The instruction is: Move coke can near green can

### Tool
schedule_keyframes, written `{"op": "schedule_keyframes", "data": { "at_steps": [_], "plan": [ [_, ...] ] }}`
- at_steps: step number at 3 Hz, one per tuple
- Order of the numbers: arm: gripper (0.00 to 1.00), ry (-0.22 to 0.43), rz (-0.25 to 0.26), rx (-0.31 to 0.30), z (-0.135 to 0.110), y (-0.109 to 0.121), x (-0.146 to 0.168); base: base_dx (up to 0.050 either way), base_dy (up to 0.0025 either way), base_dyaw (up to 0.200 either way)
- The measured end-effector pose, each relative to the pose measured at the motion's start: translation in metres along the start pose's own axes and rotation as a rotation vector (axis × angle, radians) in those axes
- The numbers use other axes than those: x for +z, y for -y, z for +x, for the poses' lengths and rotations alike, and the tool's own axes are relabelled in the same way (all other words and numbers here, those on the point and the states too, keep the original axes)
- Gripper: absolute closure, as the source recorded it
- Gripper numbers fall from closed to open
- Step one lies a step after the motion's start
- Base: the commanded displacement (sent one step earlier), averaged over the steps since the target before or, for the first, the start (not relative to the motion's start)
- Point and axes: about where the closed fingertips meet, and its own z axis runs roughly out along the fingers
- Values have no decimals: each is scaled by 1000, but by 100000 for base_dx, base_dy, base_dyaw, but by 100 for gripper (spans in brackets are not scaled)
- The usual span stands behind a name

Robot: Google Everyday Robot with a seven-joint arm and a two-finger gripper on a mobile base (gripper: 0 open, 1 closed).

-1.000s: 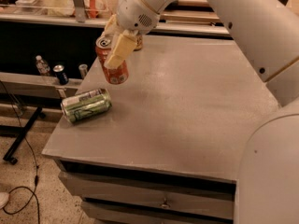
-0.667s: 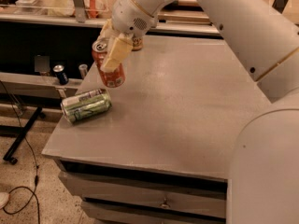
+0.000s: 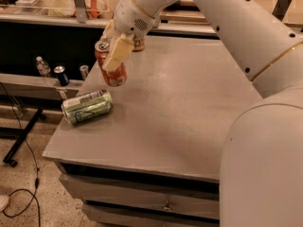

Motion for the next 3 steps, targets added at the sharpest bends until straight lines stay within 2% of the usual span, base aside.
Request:
{"op": "schedule_keyframes", "data": {
  "at_steps": [2, 3],
  "plan": [
    [100, 6, -24, 39, 14, 6, 9, 0, 0, 0],
    [100, 6, -25, 40, 15, 5, 9, 0, 0, 0]
  ]
}}
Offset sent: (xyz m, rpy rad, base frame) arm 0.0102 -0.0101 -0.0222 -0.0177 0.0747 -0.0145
